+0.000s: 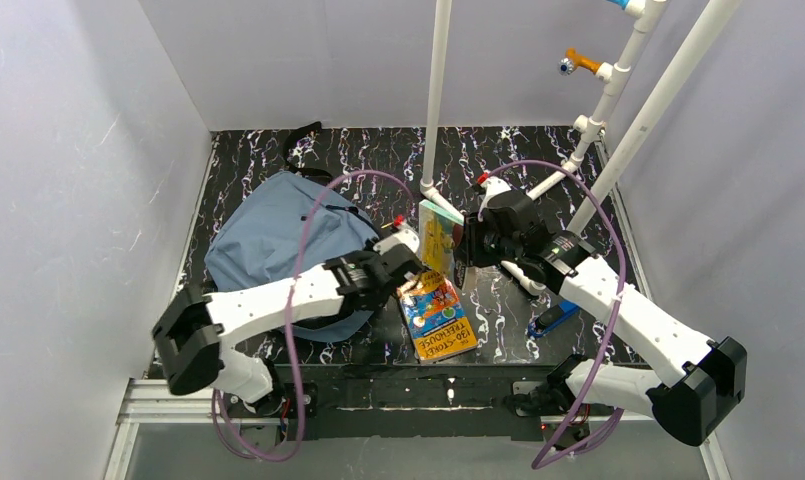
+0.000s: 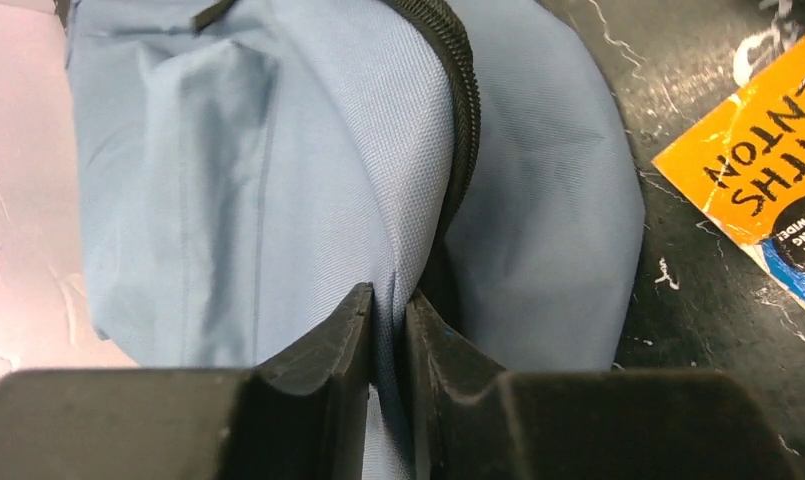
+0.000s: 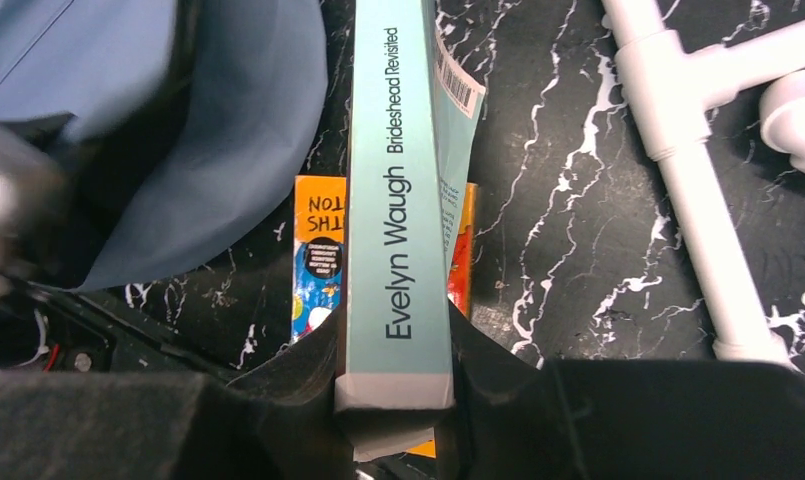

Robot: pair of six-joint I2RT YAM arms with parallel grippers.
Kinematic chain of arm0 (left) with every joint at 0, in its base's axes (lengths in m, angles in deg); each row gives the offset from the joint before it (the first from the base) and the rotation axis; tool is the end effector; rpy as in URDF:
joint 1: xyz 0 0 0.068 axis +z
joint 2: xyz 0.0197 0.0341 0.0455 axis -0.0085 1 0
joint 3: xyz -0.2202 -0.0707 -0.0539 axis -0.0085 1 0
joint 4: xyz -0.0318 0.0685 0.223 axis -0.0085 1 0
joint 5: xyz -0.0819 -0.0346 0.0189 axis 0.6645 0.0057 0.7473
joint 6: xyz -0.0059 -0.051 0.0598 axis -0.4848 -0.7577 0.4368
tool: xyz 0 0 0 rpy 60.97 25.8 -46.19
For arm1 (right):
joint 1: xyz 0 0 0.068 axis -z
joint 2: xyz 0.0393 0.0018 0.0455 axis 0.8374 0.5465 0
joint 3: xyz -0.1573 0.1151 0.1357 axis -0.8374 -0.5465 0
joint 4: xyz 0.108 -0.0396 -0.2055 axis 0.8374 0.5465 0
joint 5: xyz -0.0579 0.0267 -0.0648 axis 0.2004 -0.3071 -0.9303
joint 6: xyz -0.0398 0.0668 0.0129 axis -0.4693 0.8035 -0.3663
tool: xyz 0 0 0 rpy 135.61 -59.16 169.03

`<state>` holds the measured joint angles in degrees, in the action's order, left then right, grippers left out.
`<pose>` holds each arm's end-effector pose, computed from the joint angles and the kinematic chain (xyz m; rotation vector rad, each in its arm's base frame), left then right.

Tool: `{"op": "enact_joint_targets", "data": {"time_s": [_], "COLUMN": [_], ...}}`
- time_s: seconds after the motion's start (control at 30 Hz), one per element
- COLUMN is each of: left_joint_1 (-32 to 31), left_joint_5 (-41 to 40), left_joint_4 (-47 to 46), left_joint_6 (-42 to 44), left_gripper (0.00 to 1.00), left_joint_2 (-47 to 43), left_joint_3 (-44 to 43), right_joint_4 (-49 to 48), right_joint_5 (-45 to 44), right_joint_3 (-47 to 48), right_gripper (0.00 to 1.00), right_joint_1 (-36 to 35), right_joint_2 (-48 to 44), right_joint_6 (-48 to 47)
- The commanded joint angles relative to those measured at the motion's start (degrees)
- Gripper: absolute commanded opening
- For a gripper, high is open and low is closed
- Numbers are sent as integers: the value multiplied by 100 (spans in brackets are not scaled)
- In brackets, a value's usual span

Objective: Pack the student bag
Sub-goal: Place the book in the student bag.

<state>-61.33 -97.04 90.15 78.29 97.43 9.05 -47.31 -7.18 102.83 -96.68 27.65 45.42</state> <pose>0.1806 -0.2204 0.2048 0.7489 2.0826 0.4674 0.2016 0.1611 0.2718 -0.2682 2.2323 0.5280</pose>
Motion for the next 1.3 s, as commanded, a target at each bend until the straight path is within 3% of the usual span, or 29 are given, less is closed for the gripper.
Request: {"op": "enact_joint_targets", "data": {"time_s": [0.0,0.13,0.23,0.4,0.57,0.7,0.93,1.07,1.27], "left_joint_1": [385,827,1058,1134,1166,1170,1170,1169,1170], "left_joint_5": [347,1298,1602,1653,1711,1764,1945,1978,1932], "left_joint_4": [40,-158,-185,-386,-367,-358,-531,-543,-631], "left_joint_6": [-41,-81,-168,30,218,253,656,865,886], "left_gripper": [12,0,0,0,0,0,0,0,0], "left_joint_2": [-1267,-1989,-2313,-2632,-2605,-2642,-2900,-2991,-3043], "left_joint_3": [-102,-90,-100,-172,-480,-622,-735,-744,-615], "right_joint_4": [-733,-1236,-2110,-5348,-6285,-7699,-8462,-9767,-10507], "right_joint_5": [694,2078,3134,4406,4623,4597,4576,4293,3803], "right_joint_3": [156,133,-93,-1193,-1251,-1535,-1266,-1349,-1286], "right_gripper": [1,1,1,1,1,1,1,1,1], "right_joint_1": [110,328,369,216,-160,-245,-246,-238,-190], "right_joint_2": [47,177,253,655,1349,1758,2620,3288,4162], "right_joint_6": [101,671,1598,4033,4696,5652,6777,7760,8050]}}
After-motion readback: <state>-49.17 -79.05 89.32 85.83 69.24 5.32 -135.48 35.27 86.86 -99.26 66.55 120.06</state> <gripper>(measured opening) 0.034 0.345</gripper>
